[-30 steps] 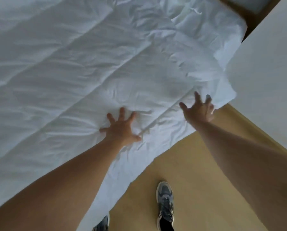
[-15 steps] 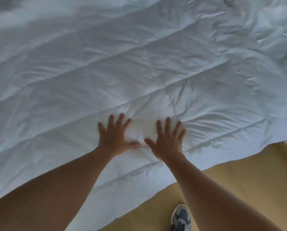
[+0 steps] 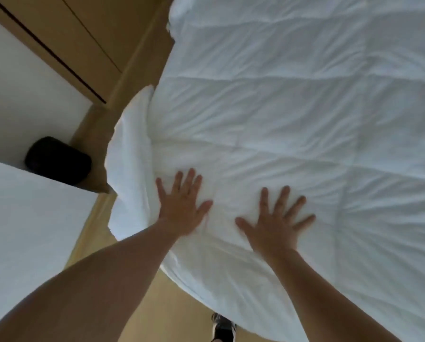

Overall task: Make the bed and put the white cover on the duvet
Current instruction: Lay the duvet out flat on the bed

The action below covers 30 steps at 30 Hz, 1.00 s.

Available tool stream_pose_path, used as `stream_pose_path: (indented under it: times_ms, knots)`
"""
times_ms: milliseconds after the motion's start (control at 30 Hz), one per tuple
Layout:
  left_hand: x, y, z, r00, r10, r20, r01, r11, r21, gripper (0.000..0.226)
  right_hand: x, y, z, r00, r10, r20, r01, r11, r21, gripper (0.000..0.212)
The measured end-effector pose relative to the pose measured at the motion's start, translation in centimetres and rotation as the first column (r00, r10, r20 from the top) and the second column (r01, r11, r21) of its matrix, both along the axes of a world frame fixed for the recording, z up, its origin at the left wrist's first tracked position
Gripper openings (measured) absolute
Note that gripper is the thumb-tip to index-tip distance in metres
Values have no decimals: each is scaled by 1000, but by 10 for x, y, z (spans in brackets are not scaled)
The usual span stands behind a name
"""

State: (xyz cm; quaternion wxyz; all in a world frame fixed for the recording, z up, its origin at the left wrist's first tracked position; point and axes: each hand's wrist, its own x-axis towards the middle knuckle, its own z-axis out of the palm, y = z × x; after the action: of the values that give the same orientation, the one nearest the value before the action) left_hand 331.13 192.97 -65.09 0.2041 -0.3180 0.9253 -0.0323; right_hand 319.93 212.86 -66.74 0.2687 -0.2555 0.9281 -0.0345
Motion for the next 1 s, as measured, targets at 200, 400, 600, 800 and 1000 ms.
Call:
stream_pose_path:
  times_ms: [200, 400, 600, 800, 1000]
  knots:
    - [109, -137, 5, 688, 723, -55, -680, 669, 299, 102, 103, -176, 8, 977, 207, 54, -208, 978, 21, 124]
    - [137, -177, 5, 441, 890, 120, -803, 331, 496, 145, 166, -219, 12, 933, 352, 71, -358, 929, 96, 132]
    - [119, -158, 3, 650, 741, 168, -705, 507, 496, 150, 148, -219, 11, 959, 255, 123, -266, 960, 86, 127]
    - [139, -154, -3, 688, 678, 259, -708, 549, 444, 138, 87, -241, 27, 963, -112, 246, 80, 988, 134, 152]
    - [82, -209, 26, 968, 246, -47, -225, 936, 269, 109, 74, -266, 21, 923, -292, 251, 267, 955, 127, 144]
